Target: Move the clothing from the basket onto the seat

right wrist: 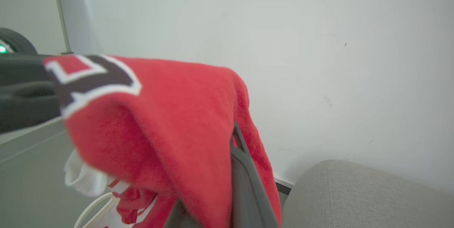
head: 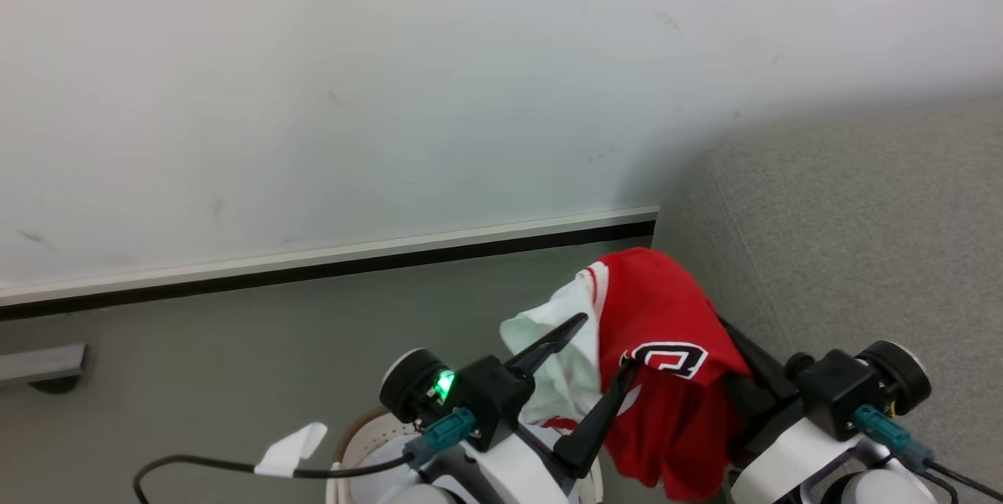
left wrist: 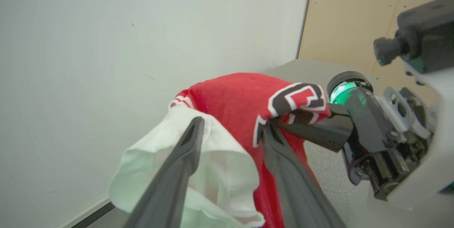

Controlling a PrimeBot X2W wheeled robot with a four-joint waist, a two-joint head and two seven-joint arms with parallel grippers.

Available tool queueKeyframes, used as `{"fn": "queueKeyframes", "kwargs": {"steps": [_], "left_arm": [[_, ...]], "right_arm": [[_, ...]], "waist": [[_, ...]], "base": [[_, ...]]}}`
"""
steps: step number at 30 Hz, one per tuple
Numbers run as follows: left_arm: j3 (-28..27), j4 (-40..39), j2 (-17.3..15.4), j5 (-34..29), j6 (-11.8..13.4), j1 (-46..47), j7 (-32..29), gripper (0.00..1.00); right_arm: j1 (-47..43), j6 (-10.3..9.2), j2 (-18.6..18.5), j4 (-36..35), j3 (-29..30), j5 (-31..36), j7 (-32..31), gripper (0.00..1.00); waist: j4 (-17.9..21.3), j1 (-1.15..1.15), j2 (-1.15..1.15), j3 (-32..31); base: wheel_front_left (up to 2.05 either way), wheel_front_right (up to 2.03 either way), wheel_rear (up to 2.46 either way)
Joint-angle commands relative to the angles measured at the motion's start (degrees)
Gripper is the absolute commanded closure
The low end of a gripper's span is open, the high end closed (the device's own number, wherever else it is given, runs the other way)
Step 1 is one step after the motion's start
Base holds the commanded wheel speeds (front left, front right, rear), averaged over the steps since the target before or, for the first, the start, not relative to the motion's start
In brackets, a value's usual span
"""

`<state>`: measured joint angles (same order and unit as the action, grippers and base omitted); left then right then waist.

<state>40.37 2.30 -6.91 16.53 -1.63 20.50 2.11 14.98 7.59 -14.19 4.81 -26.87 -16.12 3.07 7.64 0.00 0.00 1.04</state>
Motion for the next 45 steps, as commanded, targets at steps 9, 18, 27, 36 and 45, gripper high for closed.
{"fn": "queueKeyframes", "kwargs": {"steps": [9,18,27,36,45], "left_arm": [[0.42,3.17,-0.83,-0.97,0.09,-0.36,3.33,0.0],[2.82,6.49,0.83,-1.37,-0.63,0.97,5.56,0.0],[3.43,8.03,1.18,-1.88,-1.03,4.25,6.16,0.0],[2.18,7.63,-0.67,-3.7,-1.55,11.16,5.27,0.0],[0.41,5.31,-2.59,-5.42,-1.81,19.05,4.06,0.0]], "right_arm": [[-2.14,-0.16,-2.33,-4.43,9.8,-1.74,0.6,1.0],[-4.02,-0.16,-3.45,-8.93,16.24,-2.54,-0.69,1.0],[-3.11,-0.16,-3.38,-11.17,19.96,-2.83,-1.45,1.0],[12.51,-0.16,-3.17,-5.46,26.02,-2.93,-2.66,1.0],[38.39,-0.16,-9.56,9.39,32.82,1.06,-5.81,1.0]], "waist": [[8.77,0.0,0.0,3.23],[15.21,0.0,0.0,5.26],[14.95,0.0,0.0,9.12],[10.94,0.0,0.0,18.92],[5.62,0.0,0.0,29.24]], "base": [[0.0,0.0,0.0],[0.0,0.0,0.0],[0.0,0.0,0.0],[0.0,0.0,0.0],[0.0,0.0,0.0]]}}
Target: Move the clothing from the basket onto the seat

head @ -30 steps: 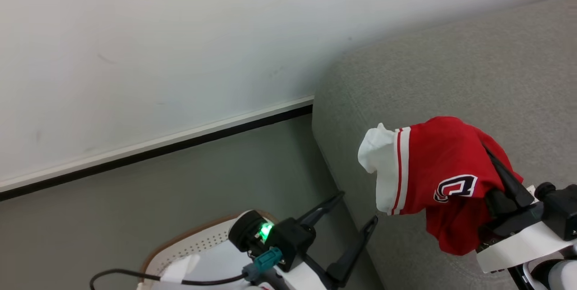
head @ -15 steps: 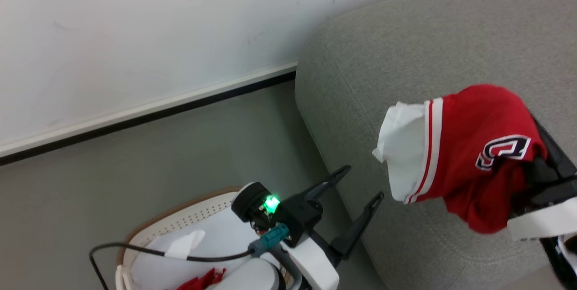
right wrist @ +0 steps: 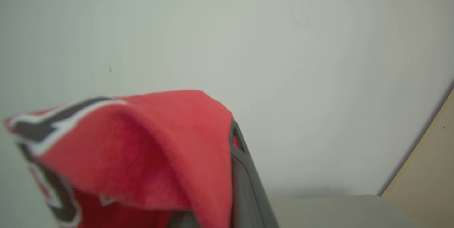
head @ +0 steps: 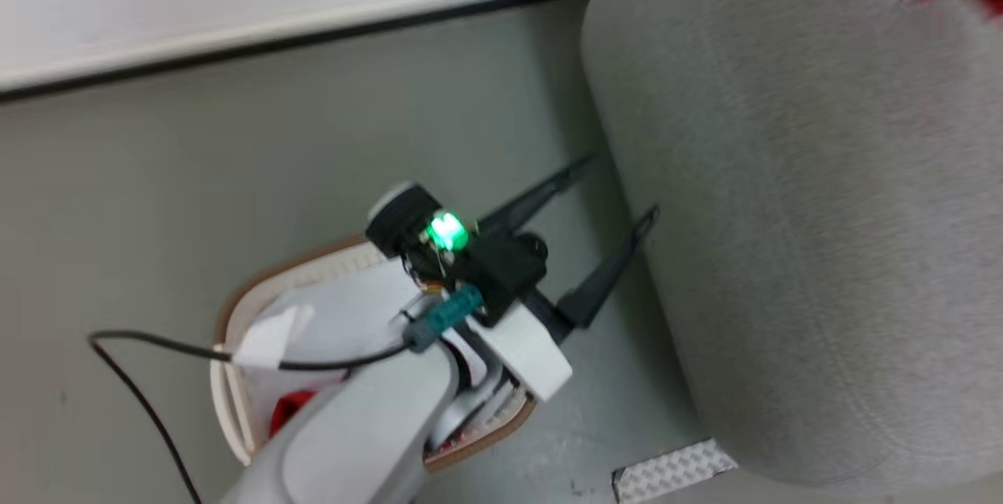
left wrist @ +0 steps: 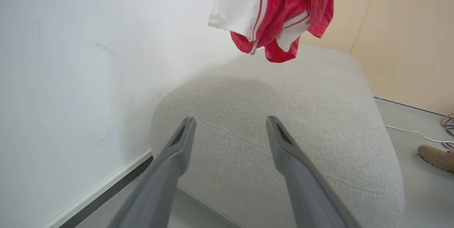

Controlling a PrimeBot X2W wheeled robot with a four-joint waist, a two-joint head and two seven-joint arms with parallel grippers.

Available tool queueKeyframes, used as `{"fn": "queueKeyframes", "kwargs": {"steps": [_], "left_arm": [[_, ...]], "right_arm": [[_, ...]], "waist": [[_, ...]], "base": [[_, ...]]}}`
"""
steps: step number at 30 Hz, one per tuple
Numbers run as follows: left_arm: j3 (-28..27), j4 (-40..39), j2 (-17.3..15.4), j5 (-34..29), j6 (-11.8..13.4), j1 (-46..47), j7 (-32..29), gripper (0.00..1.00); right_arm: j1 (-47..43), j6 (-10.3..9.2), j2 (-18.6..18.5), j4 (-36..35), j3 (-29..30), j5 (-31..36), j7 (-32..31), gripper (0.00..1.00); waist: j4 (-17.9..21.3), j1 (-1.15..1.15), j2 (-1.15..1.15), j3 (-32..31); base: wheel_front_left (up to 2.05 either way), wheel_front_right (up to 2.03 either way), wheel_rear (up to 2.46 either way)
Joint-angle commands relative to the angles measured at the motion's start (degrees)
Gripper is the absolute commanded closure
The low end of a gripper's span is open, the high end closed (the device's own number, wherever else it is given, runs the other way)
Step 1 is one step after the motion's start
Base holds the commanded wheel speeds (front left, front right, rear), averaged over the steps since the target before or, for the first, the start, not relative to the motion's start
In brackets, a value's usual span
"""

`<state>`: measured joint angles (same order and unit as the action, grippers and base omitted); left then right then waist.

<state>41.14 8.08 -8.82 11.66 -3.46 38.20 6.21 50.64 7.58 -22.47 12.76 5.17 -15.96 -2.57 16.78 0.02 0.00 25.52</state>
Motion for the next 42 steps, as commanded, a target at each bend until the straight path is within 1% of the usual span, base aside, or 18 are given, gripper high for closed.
{"fn": "queueKeyframes", "kwargs": {"steps": [1,5,6,8,11,14,16,19,21,22,24,25,28,34,38,42], "left_arm": [[-0.65,-0.65,-0.78,-0.75,0.01,2.22,-0.04,0.0],[-1.35,-1.88,-0.5,-1.01,0.21,5.11,-0.08,0.0],[-1.35,-1.88,-0.5,-1.01,0.21,5.11,-0.08,0.0],[-1.22,-2.56,-0.17,-1.15,0.16,6.11,-0.21,0.0],[-1.2,-3.52,-0.09,-1.21,0.28,6.92,-0.27,0.0],[-1.29,-4.42,-0.25,-1.18,0.68,7.13,-0.41,0.0],[-1.2,-4.7,-0.66,-1.19,0.86,6.56,-0.58,0.0],[-0.92,-4.67,-1.31,-1.01,1.07,5.1,-0.87,0.0],[-0.87,-4.75,-1.88,-0.67,1.28,4.29,-0.79,0.0],[-0.93,-4.81,-2.2,-0.49,1.4,3.86,-0.75,0.0],[-1.08,-4.82,-2.75,-0.12,1.58,3.12,-0.82,0.0],[-1.21,-4.88,-2.95,0.0,1.81,2.83,-0.92,0.0],[-1.71,-5.11,-3.43,0.55,2.41,2.15,-0.78,0.0],[-3.01,-4.41,-4.36,2.28,3.41,0.05,0.19,0.0],[-3.98,-3.58,-5.29,3.06,4.45,-2.31,1.23,0.0],[-5.36,-2.69,-6.4,4.24,5.58,-4.68,2.59,0.0]], "right_arm": [[5.3,-0.15,-1.94,3.46,1.32,1.24,-0.42,1.0],[14.01,-0.15,-5.51,10.92,5.12,2.96,-1.24,1.0],[14.01,-0.15,-5.51,10.92,5.12,2.96,-1.24,1.0],[16.93,-0.15,-7.76,14.78,6.95,4.73,-1.58,1.0],[19.37,-0.15,-9.47,20.35,9.92,7.22,-1.44,1.0],[20.36,-0.15,-10.07,26.07,13.12,9.03,-0.87,1.0],[19.78,-0.15,-9.8,30.11,15.92,10.49,-0.12,1.0],[17.08,-0.14,-7.93,36.05,19.87,13.56,1.01,1.0],[16.34,-0.15,-6.68,38.79,21.88,15.57,2.03,1.0],[16.12,-0.15,-5.95,39.99,22.78,16.19,2.5,0.96],[15.37,-0.15,-4.61,42.12,23.26,17.47,3.1,0.23],[15.25,-0.15,-4.14,42.9,23.41,18.06,3.43,0.0],[14.78,-0.15,-3.13,44.35,21.64,19.32,4.79,0.0],[11.41,-0.15,-1.95,45.34,15.15,17.31,7.38,0.0],[6.74,-0.15,-1.74,43.19,10.21,13.92,9.79,0.0],[0.7,-0.15,-3.02,38.28,5.85,11.21,12.08,0.0]], "waist": [[-4.15,-0.02,0.0,5.77],[-6.77,-0.02,0.0,9.28],[-6.77,-0.02,0.0,9.28],[-8.03,-0.02,0.0,10.76],[-9.48,-0.02,0.0,12.46],[-10.19,-0.02,0.0,14.04],[-10.36,-0.02,0.0,14.69],[-10.22,-0.02,0.0,14.84],[-9.95,-0.02,0.0,14.45],[-9.79,-0.02,0.0,14.17],[-9.41,-0.02,0.0,13.41],[-9.22,-0.02,0.0,12.97],[-8.67,-0.02,0.0,11.41],[-7.68,-0.02,0.0,6.98],[-7.4,-0.02,0.0,3.15],[-7.7,-0.02,0.0,-0.26]], "base": [[0.0,0.0,0.0],[0.0,0.0,0.0],[0.0,0.0,0.0],[0.0,0.0,0.0],[0.0,0.0,0.0],[0.0,0.0,0.0],[0.0,0.0,0.0],[0.0,0.0,0.0],[0.0,0.0,0.0],[0.0,0.0,0.0],[0.0,0.0,0.0],[0.0,0.0,0.0],[0.0,0.0,0.0],[0.0,0.0,0.0],[0.0,0.0,0.0],[0.0,0.0,0.0]]}}
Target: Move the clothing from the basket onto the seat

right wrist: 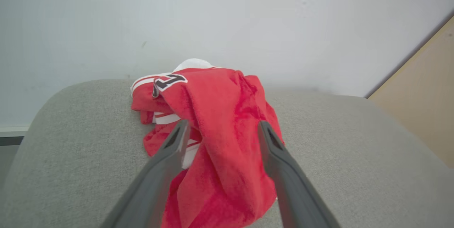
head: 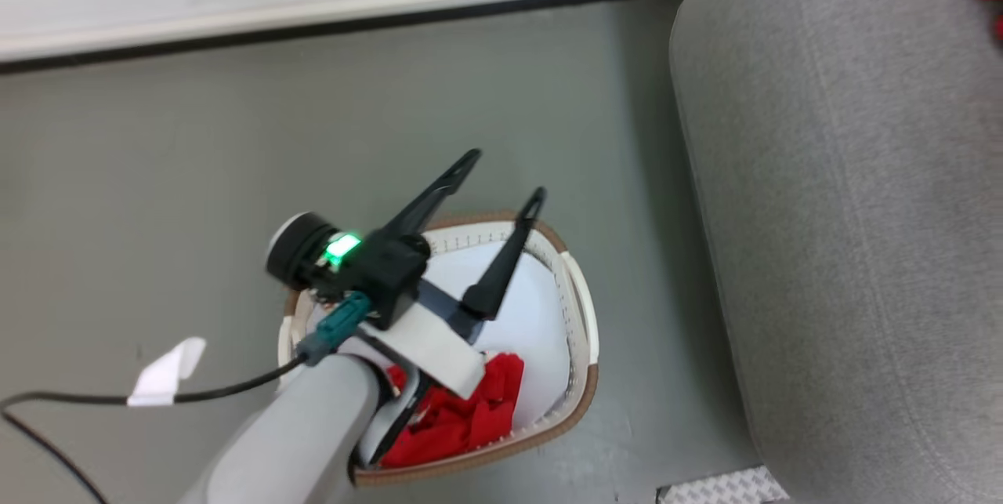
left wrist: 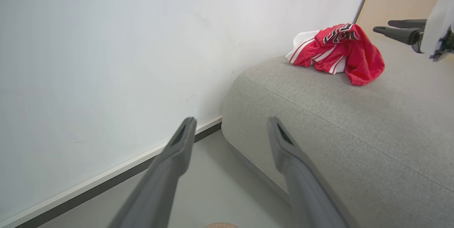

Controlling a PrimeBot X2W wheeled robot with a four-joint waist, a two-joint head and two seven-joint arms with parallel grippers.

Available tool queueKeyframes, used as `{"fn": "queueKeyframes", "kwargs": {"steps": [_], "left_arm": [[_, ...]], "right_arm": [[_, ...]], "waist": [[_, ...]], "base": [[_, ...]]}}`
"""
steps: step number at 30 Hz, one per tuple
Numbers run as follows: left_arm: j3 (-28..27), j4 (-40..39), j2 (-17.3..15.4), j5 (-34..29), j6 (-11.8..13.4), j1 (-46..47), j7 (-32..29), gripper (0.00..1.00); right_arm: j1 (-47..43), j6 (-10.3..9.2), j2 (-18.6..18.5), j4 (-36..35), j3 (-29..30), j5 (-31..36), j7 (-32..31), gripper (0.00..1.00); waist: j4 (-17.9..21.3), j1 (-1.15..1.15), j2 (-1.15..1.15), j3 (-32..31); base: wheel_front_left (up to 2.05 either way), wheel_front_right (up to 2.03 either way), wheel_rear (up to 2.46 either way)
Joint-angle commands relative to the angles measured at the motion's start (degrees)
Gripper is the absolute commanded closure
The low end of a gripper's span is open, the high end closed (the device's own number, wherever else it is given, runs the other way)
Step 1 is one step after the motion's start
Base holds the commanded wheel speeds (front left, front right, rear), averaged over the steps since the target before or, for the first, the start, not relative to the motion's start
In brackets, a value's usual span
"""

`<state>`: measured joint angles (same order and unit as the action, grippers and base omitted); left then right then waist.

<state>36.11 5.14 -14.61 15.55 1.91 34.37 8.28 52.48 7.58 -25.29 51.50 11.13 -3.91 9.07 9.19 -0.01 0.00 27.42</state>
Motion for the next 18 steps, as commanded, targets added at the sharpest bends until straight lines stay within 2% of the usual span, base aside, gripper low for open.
{"fn": "queueKeyframes", "kwargs": {"steps": [1,6,11,14,18], "left_arm": [[-0.65,0.59,-0.76,0.84,0.53,-1.64,0.8,0.0],[-2.67,1.84,-1.1,3.13,2.39,-5.73,2.63,0.0],[-4.6,3.71,-1.86,5.08,4.24,-10.02,4.35,0.0],[-5.88,5.21,-2.03,5.91,5.25,-12.76,5.4,0.0],[-7.81,7.17,-2.47,6.96,6.42,-16.76,6.38,0.0]], "right_arm": [[-2.85,-0.15,-0.13,-1.97,-0.88,-1.75,0.76,0.0],[-12.37,-0.15,0.33,-12.22,-2.37,-5.74,1.04,0.0],[-23.19,-0.15,1.94,-25.9,-1.49,-7.51,-0.11,0.0],[-30.0,-0.15,3.67,-34.37,-1.09,-6.29,-0.77,0.0],[-38.27,-0.15,7.87,-44.11,0.04,-5.22,-1.26,0.0]], "waist": [[-0.21,0.01,0.0,-3.05],[-1.87,0.01,0.0,-7.51],[-4.52,0.01,0.0,-11.3],[-6.39,0.01,0.0,-13.68],[-8.95,0.01,0.0,-16.89]], "base": [[0.0,0.0,0.0],[0.0,0.0,0.0],[0.0,0.0,0.0],[0.0,0.0,0.0],[0.0,0.0,0.0]]}}
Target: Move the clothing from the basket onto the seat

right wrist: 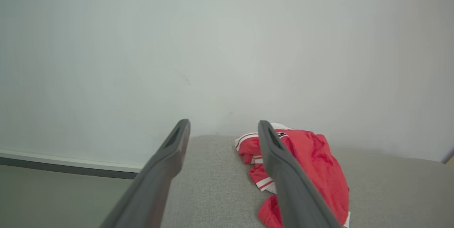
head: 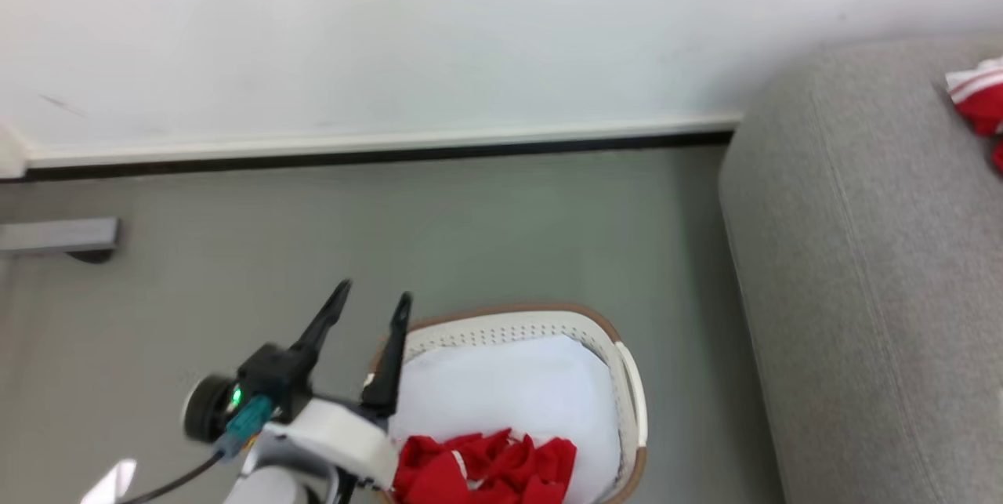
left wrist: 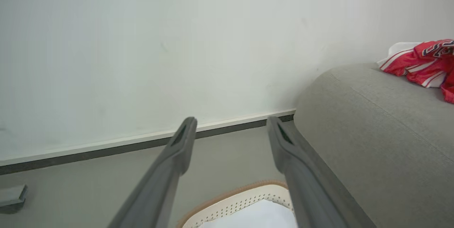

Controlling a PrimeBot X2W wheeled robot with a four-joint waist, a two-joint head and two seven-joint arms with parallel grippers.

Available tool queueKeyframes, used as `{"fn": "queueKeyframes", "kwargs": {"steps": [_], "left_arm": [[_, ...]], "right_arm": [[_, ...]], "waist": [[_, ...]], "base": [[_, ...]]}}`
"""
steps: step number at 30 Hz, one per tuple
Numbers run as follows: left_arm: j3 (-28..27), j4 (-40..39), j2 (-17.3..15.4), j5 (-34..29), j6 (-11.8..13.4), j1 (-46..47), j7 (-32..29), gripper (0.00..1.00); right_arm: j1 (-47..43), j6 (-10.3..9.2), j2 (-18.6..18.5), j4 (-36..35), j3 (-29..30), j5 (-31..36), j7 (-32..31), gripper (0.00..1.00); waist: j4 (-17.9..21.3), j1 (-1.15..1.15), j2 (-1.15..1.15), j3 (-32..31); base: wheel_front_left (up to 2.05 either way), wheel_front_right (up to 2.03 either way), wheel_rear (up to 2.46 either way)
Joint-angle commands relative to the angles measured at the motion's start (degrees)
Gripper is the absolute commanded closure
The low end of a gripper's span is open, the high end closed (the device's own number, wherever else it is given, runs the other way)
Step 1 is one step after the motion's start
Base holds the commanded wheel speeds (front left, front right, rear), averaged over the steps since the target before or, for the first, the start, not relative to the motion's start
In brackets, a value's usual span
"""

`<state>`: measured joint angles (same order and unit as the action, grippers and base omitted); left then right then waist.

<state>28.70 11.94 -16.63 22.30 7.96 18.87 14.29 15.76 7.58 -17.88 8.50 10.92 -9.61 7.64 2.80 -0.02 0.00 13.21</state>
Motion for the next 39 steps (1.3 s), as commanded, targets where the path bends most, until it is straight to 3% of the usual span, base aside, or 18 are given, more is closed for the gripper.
{"fn": "queueKeyframes", "kwargs": {"steps": [1,7,16,21,29,39], "left_arm": [[-0.89,0.75,-0.53,0.47,0.58,-2.23,0.47,0.0],[-4.35,2.27,-0.81,0.91,1.68,-7.45,0.87,0.0],[-10.8,1.59,1.27,-1.66,1.12,-14.14,0.86,0.0],[-13.74,1.16,2.87,-3.47,-0.07,-16.97,0.87,0.0],[-17.09,-0.1,5.0,-6.83,-4.57,-19.18,0.88,0.0],[-20.02,0.89,7.69,-9.98,-8.54,-19.41,0.87,0.0]], "right_arm": [[-3.48,-0.15,1.49,-3.1,0.21,1.09,0.23,0.0],[-12.59,-0.15,7.79,-9.95,-0.47,4.05,1.74,0.0],[-20.19,-0.14,13.62,-7.15,-0.54,4.36,5.24,0.0],[-21.35,-0.15,14.53,-2.69,-2.71,5.17,6.51,0.0],[-19.95,-0.15,14.95,3.09,-5.79,5.08,7.36,0.0],[-19.18,-0.15,14.97,4.69,-7.85,2.93,7.56,0.0]], "waist": [[-3.13,0.02,0.0,-3.46],[-6.1,0.02,0.0,-7.37],[-8.01,0.02,0.0,-11.54],[-7.64,0.02,0.0,-13.09],[-6.67,0.02,0.0,-13.72],[-6.28,0.02,0.0,-13.98]], "base": [[0.0,0.0,0.0],[0.0,0.0,0.0],[0.0,0.0,0.0],[0.0,0.0,0.0],[0.0,0.0,0.0],[0.0,0.0,0.0]]}}
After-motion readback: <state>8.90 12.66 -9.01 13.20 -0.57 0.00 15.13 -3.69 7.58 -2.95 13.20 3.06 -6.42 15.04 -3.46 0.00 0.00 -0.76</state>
